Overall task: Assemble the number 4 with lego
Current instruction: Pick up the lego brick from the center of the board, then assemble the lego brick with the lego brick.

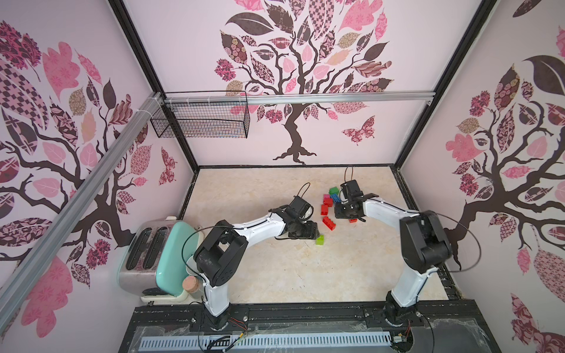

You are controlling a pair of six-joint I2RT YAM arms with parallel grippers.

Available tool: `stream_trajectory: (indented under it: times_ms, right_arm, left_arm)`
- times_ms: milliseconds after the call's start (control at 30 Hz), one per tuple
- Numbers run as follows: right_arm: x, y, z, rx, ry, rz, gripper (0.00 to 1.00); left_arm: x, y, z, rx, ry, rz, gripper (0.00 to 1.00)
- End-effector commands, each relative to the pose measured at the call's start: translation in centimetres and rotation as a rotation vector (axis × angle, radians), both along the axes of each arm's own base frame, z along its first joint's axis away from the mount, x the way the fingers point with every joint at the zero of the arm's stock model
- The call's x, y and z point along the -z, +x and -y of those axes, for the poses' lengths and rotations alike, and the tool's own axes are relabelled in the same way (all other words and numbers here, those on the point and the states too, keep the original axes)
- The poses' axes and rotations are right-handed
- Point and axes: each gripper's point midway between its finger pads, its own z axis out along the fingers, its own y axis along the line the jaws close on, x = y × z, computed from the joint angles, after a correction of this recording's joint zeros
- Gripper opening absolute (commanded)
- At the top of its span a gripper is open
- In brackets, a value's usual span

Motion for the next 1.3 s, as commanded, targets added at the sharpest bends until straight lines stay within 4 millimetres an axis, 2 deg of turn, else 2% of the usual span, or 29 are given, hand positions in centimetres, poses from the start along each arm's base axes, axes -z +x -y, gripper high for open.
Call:
stream_trajectory:
  times_ms: [0, 100, 200, 300, 433, 567, 767, 967, 1133, 1267]
  right_arm:
    - [-3.9, -4.3, -2.2, -0.02, 0.148, 0.015, 0.0]
    - [-3.4, -8.2, -4.1, -0.02, 0.19, -0.028, 0.0]
    - [-3.3, -9.6, -6.1, 0.031, 0.275, -0.038, 0.0]
    - [-2.8, -9.9, -7.2, 0.075, 0.275, -0.013, 0.0]
    - [-1.5, -9.7, -7.6, 0.115, 0.178, -0.026, 0.0]
    - [-0.6, -9.6, -8.2, 0.094, 0.165, -0.051, 0.0]
    - [0.2, -9.5, -8.3, 0.083, 0.141, -0.062, 0.0]
    - [1.7, -10.3, -8.6, 0.061, 0.122, -0.107, 0.0]
    - [2.1, -10.6, -8.7, 0.053, 0.113, -0.114, 0.0]
    - [3.1, -11.0, -8.1, 0.046, 0.021, -0.125, 0.0]
  left_arm:
    - [0.2, 0.0, -0.3, -0.006, -0.019, -0.019, 0.48]
    - [1.0, -0.2, 0.3, 0.012, -0.031, -0.057, 0.33]
    - [1.9, -0.5, 0.8, 0.025, -0.044, -0.105, 0.24]
    - [2.1, -0.6, 1.0, 0.029, -0.052, -0.12, 0.23]
    - [2.4, -0.9, 0.9, 0.028, -0.05, -0.132, 0.23]
    - [2.7, -0.9, 1.0, 0.032, -0.05, -0.139, 0.24]
    - [3.0, -1.0, 1.2, 0.037, -0.057, -0.149, 0.25]
    - [3.5, -1.1, 1.5, 0.044, -0.065, -0.169, 0.26]
    - [3.7, -1.2, 1.7, 0.049, -0.075, -0.181, 0.26]
    - [3.7, -1.3, 1.9, 0.055, -0.08, -0.186, 0.26]
